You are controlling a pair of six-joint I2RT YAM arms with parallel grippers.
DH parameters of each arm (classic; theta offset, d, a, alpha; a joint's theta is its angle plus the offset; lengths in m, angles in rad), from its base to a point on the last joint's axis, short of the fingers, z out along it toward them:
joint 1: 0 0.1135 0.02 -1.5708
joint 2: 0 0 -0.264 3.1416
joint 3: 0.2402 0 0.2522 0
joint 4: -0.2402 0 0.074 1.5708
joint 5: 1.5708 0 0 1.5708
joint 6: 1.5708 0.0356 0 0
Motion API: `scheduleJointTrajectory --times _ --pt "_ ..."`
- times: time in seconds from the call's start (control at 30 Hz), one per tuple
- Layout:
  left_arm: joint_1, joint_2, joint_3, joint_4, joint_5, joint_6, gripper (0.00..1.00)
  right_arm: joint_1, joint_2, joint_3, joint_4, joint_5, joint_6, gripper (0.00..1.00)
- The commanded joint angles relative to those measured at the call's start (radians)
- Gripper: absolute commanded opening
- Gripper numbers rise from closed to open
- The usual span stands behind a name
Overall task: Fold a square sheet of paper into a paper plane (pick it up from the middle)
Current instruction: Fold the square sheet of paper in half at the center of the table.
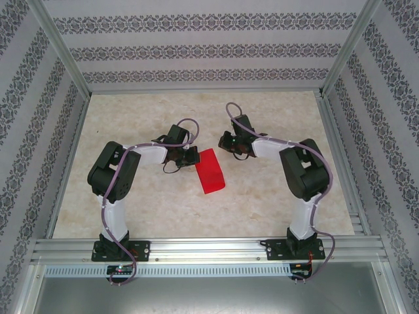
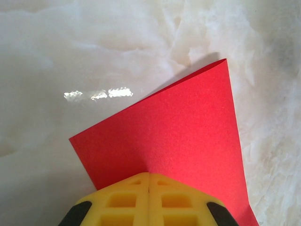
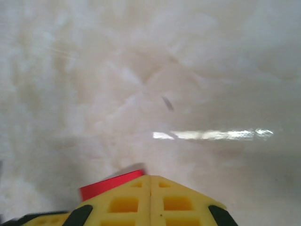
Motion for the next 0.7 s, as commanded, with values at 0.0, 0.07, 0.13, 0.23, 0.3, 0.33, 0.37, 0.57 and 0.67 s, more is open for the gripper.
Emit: scheduleJointTrajectory --times 0.0,0.07,0.13,0.23,0.3,0.33,0.37,0.57,0.67 --pt "-0.011 0.116 -0.072 -0.19 -0.155 0.037 0.0 0.033 -0.068 -0.029 -0.011 -0.145 -0.077 0.0" --pt "-0.01 0.116 -0.071 -0.188 -0.156 0.038 0.0 0.048 -0.068 -0.055 -0.035 -0.221 -0.094 0.0" --pt "-0.011 0.116 -0.071 -0.188 -0.16 0.039 0.0 0.064 -0.072 -0.087 -0.043 -0.264 -0.105 0.0" --pt "-0.01 0.119 -0.069 -0.189 -0.161 0.037 0.0 0.083 -0.07 -0.108 -0.061 -0.304 -0.125 0.0" --pt "-0.01 0.117 -0.072 -0.185 -0.158 0.034 0.0 0.093 -0.061 -0.112 -0.082 -0.312 -0.137 0.0" --pt "-0.011 0.118 -0.071 -0.185 -0.16 0.034 0.0 0.097 -0.055 -0.116 -0.091 -0.312 -0.141 0.0" --pt "-0.01 0.118 -0.072 -0.185 -0.16 0.033 0.0 0.1 -0.05 -0.119 -0.096 -0.315 -0.149 0.0" --pt "-0.01 0.117 -0.078 -0.182 -0.16 0.033 0.0 0.099 -0.024 -0.146 -0.111 -0.311 -0.168 0.0" --pt "-0.01 0.117 -0.078 -0.182 -0.163 0.032 0.0 0.092 -0.023 -0.158 -0.12 -0.314 -0.179 0.0"
